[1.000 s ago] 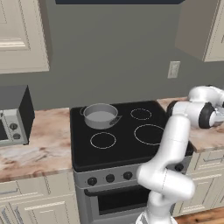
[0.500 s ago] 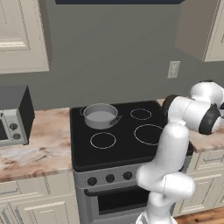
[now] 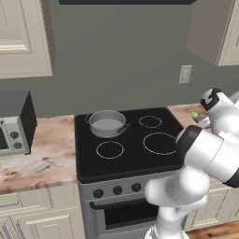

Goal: Put the eggplant and squash in the pot. Retrieve the spatula and lightly stir the vegetables in the pot.

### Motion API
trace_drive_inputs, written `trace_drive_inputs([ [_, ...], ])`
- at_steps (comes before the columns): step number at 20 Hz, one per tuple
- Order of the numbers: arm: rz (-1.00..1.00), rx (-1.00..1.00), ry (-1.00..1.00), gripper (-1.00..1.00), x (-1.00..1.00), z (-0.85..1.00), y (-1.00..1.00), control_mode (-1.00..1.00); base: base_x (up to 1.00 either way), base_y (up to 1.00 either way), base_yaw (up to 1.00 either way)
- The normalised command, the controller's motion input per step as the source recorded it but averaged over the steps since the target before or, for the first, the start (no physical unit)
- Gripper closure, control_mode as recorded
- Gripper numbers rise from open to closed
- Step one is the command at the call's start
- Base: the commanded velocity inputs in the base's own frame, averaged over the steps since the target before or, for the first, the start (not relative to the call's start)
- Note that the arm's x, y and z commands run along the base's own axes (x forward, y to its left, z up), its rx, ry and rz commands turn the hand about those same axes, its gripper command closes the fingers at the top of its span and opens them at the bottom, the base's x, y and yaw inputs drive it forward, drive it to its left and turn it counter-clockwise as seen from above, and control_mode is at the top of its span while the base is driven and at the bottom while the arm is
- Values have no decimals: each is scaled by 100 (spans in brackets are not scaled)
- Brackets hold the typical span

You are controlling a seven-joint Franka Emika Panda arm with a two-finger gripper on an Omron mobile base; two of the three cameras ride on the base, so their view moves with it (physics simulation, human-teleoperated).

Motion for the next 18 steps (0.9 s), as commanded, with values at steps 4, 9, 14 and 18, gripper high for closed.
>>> trace_drive_inputs([
  [4, 0, -11, -1, 100, 0, 76, 100, -100, 0, 0, 0],
  [9, 0, -10, 0, 100, 0, 16, 100, -100, 0, 0, 0],
  [14, 0, -5, 0, 100, -3, 12, 99, -100, 0, 0, 0],
  [18, 0, -2, 5, 100, -11, 15, 62, -100, 0, 0, 0],
])
